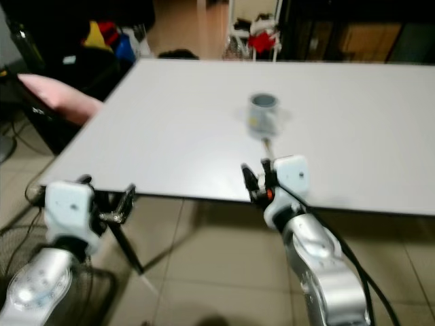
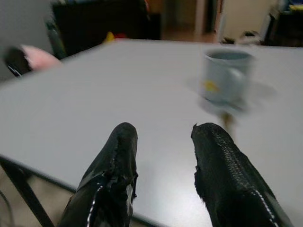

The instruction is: Setting the table

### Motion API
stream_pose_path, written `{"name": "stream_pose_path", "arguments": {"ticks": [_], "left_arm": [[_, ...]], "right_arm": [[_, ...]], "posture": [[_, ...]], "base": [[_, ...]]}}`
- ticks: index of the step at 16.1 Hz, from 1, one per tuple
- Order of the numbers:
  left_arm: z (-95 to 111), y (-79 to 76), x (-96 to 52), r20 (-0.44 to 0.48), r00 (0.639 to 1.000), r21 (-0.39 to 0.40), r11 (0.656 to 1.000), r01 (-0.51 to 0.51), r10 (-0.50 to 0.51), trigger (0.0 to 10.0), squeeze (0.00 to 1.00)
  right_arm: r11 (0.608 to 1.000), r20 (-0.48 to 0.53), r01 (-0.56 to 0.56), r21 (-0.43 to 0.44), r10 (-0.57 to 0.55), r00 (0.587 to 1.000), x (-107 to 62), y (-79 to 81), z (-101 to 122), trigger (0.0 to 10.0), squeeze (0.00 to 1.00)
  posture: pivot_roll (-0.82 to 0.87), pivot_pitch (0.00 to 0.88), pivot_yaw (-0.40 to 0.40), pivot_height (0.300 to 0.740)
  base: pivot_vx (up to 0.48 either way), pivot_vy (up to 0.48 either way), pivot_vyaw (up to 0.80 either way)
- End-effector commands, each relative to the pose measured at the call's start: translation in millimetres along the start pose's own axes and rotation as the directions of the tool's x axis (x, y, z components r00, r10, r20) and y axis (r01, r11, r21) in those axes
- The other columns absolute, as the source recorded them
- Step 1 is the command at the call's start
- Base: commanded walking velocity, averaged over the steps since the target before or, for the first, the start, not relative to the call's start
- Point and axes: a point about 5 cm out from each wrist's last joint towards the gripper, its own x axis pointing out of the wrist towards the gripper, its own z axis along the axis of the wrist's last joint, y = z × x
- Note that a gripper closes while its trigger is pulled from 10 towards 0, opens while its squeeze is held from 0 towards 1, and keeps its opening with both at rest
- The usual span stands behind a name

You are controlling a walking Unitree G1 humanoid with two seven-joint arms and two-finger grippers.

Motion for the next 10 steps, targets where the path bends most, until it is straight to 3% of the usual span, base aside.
{"name": "stream_pose_path", "arguments": {"ticks": [1, 6, 8, 10], "left_arm": [[5, 5.2, -1.6, 0.028, 0.999, 0.029, 0.999, -0.030, 0.029, 10.0, 0.00], [6, 7.2, -9.0, 0.034, 0.997, 0.042, 0.997, -0.071, 0.069, 10.0, 0.00], [6, 7.5, -16.6, 0.042, 0.997, 0.040, 0.997, -0.073, 0.071, 10.0, 0.00], [5, 9.9, -16.7, 0.038, 0.996, 0.056, 0.995, -0.079, 0.077, 10.0, 0.00]], "right_arm": [[1.000, 0.007, -0.001, -0.001, 0.001, 1.000, 1.3, 2.3, 2, 10.0, 0.00], [0.996, -0.006, -0.085, 0.000, 0.085, 0.996, -1.8, 9.0, 0, 10.0, 0.00], [0.990, -0.010, -0.143, -0.014, 0.143, 0.990, -4.6, 16.4, -3, 10.0, 0.00], [0.991, -0.012, -0.131, -0.006, 0.131, 0.991, -2.2, 14.2, -3, 10.0, 0.00]], "posture": [[-0.08, 0.000, 0.088, 0.740], [-0.06, 0.000, 0.060, 0.740], [-0.05, 0.000, 0.063, 0.740], [-0.05, 0.000, 0.066, 0.740]], "base": [[0.000, -0.405, 0.00], [0.000, -0.403, 0.00], [0.000, -0.186, 0.80], [0.000, 0.000, 0.80]]}}
